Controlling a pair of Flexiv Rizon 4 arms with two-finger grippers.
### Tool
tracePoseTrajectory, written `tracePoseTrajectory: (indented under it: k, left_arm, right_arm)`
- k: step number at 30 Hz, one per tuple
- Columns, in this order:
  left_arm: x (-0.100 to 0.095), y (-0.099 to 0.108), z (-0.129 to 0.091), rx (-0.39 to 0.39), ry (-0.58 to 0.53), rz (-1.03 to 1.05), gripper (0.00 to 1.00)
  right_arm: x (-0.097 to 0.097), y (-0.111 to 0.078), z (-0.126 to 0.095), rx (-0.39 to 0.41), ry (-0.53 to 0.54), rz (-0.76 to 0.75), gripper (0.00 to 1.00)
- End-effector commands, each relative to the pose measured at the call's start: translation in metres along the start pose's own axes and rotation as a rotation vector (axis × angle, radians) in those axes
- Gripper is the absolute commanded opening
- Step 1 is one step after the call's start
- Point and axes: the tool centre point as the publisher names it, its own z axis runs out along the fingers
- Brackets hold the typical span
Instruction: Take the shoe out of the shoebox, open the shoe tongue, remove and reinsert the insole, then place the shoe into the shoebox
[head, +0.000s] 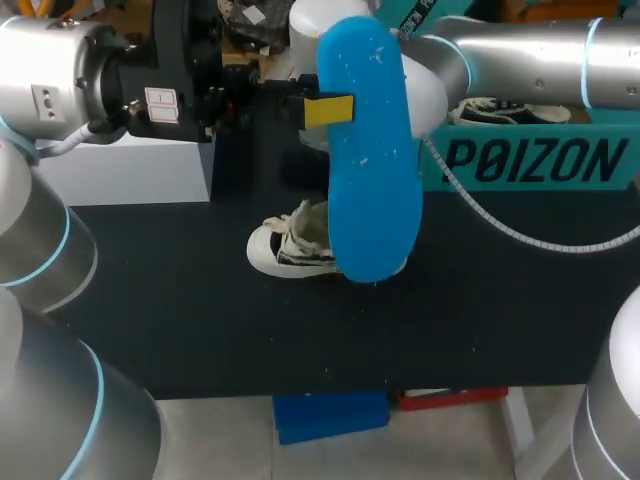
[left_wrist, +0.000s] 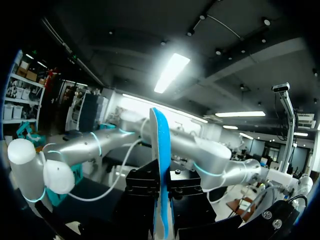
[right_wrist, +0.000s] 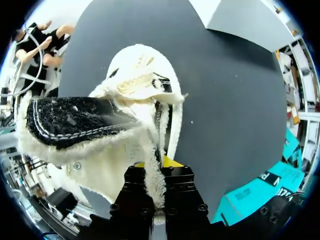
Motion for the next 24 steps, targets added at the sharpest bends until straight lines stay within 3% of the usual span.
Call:
tracePoseTrajectory:
  k: [1,6,13,20,24]
  left_arm:
    - [0.000,0.001,0.000,-0.003,-0.002,-0.002,0.00]
    - [0.000,0.001,0.000,-0.003,-0.002,-0.002,0.00]
    - [0.000,0.001,0.000,-0.003,-0.002,-0.002,0.00]
    - [0.000,0.001,0.000,-0.003,-0.002,-0.002,0.00]
    - [0.000,0.001,0.000,-0.003,-0.002,-0.002,0.00]
  right_arm:
    - [0.003,-0.021,-0.060,0.164,-0.150,0.518,0.00]
    - [0.006,-0.030,-0.078,0.185,-0.157,0.868,0.00]
    - [0.007,-0.030,-0.082,0.241,-0.167,1.294,0.00]
    - [0.007,-0.024,-0.083,0.263,-0.177,1.533,0.00]
    - [0.005,-0.022,-0.082,0.262,-0.189,1.598,0.00]
